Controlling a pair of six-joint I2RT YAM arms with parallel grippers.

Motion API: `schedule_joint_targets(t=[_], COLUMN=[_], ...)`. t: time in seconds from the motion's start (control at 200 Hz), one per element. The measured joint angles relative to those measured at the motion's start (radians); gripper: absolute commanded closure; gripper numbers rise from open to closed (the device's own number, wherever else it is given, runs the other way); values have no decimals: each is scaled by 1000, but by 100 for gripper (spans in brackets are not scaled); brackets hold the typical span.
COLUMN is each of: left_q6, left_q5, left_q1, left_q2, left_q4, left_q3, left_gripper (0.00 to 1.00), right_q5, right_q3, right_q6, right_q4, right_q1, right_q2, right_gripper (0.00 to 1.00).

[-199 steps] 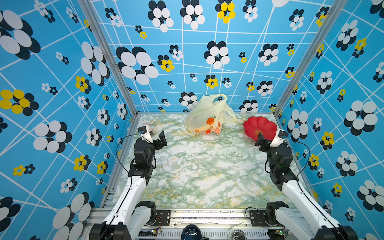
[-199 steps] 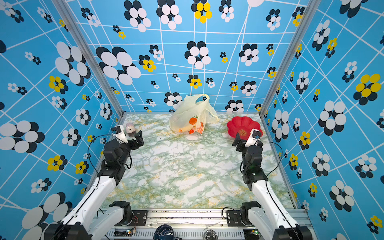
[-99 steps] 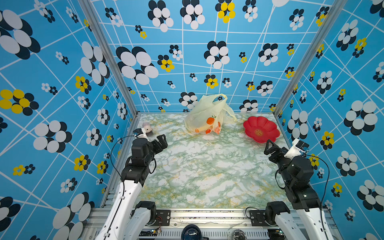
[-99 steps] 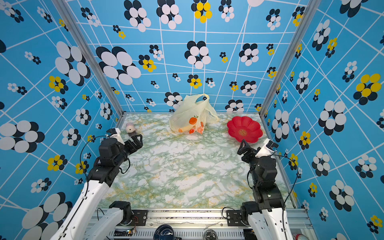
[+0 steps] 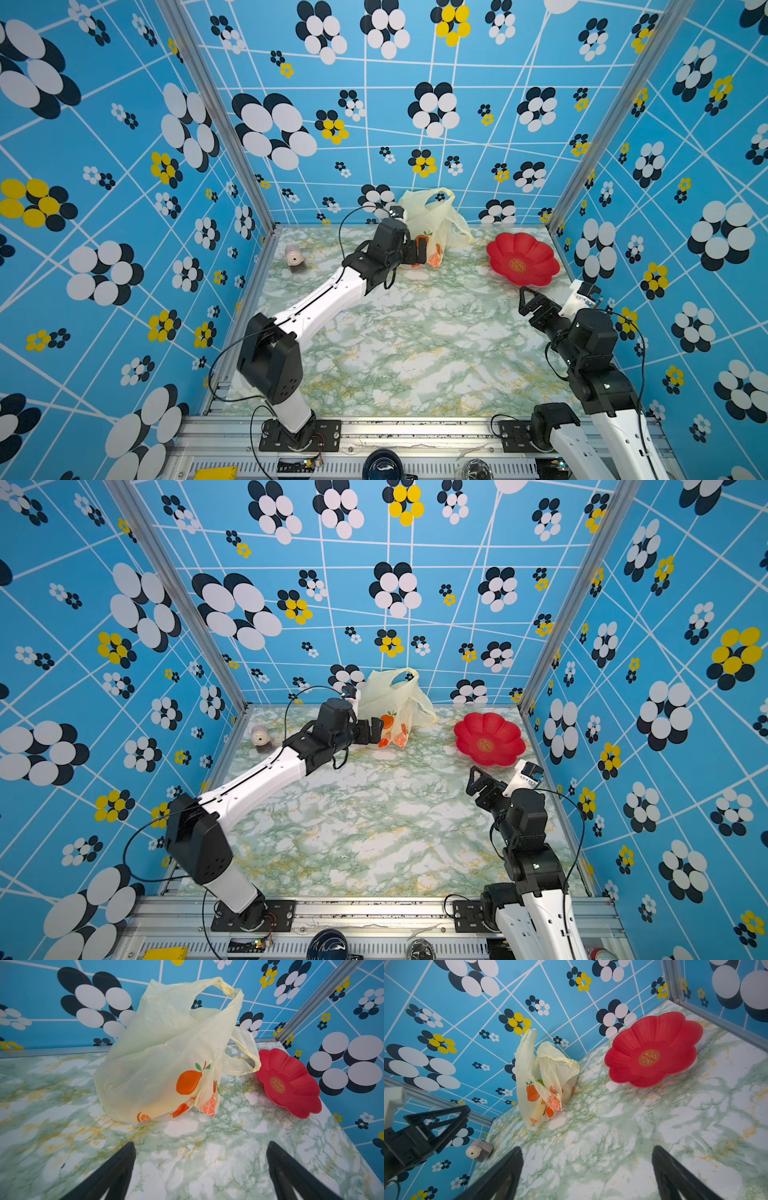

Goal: Take the fake fruits out of the plastic bag
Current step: 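Reach the left gripper to the bag handles while the right arm lifts, then grasp the bag handle with the left gripper and lift it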

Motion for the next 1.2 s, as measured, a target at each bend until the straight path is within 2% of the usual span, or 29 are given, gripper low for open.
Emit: schedule_joint_targets(t=[0.23,0.475,0.535,0.62,0.74,0.765,0.825,0.92,1.05,1.205], left_q6=[113,236,259,276,304,299,285,263,204,126], left_q5=[-104,-372,-415,-456,-486,-490,-491,-484,-462,-406], left_q1=[-43,-80,-85,-88,-87,-85,-82,-77,-65,-38], left_q2=[356,718,787,830,836,836,835,828,771,567], left_q4=[-32,-100,-110,-115,-134,-134,-133,-153,-195,-193], left_q3=[370,781,859,892,897,902,908,909,857,630], left_gripper=[1,1,10,29,55,65,81,100,100,100], right_q5=[-27,-45,-45,-44,-39,-35,-28,-23,-27,-46], right_q3=[-12,-19,-19,-19,-19,-19,-19,-19,-19,-19], right_q6=[11,25,27,36,54,57,60,69,78,83], right_q4=[-27,-92,-113,-150,-217,-233,-264,-288,-285,-279], right_q1=[0,1,1,1,1,1,1,1,1,1], right_q2=[-6,-53,-64,-78,-81,-81,-80,-79,-49,11], right_gripper=[2,4,4,4,5,5,5,5,5,6])
